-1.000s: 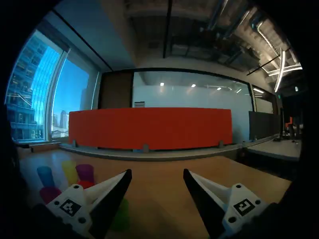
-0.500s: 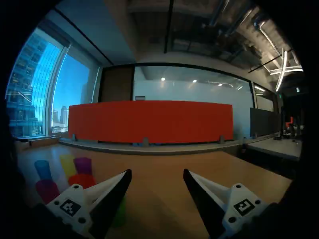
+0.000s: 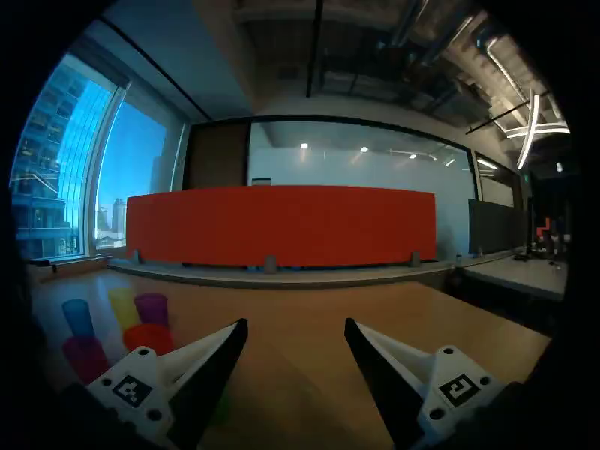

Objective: Pour water

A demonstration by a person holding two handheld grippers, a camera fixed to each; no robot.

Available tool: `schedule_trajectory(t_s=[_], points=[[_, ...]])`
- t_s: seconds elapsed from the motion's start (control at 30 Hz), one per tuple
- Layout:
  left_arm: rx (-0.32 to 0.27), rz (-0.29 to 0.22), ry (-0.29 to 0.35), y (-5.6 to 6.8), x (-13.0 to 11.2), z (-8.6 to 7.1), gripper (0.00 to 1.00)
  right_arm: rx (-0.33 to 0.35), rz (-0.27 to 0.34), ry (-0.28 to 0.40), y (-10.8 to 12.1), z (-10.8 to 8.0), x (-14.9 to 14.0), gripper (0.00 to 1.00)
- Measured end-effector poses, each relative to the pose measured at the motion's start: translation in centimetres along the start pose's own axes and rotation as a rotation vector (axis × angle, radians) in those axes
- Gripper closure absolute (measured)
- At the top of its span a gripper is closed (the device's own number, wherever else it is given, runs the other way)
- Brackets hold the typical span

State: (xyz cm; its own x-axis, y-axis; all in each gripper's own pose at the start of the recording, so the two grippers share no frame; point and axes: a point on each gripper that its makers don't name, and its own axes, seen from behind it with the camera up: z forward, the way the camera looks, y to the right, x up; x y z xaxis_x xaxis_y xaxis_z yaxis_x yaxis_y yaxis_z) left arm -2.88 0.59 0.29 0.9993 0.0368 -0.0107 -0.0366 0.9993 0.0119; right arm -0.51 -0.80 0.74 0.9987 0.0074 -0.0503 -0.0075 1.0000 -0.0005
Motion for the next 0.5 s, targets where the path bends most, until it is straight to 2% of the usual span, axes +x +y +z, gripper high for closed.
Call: schedule_trajectory(t_s=[0.5], points=[[0.0,0.0,0.0,-0.03,0.05,-0.03,0.03,0.003,0.0,-0.002,-0.12,-0.11,0.0,0.0]])
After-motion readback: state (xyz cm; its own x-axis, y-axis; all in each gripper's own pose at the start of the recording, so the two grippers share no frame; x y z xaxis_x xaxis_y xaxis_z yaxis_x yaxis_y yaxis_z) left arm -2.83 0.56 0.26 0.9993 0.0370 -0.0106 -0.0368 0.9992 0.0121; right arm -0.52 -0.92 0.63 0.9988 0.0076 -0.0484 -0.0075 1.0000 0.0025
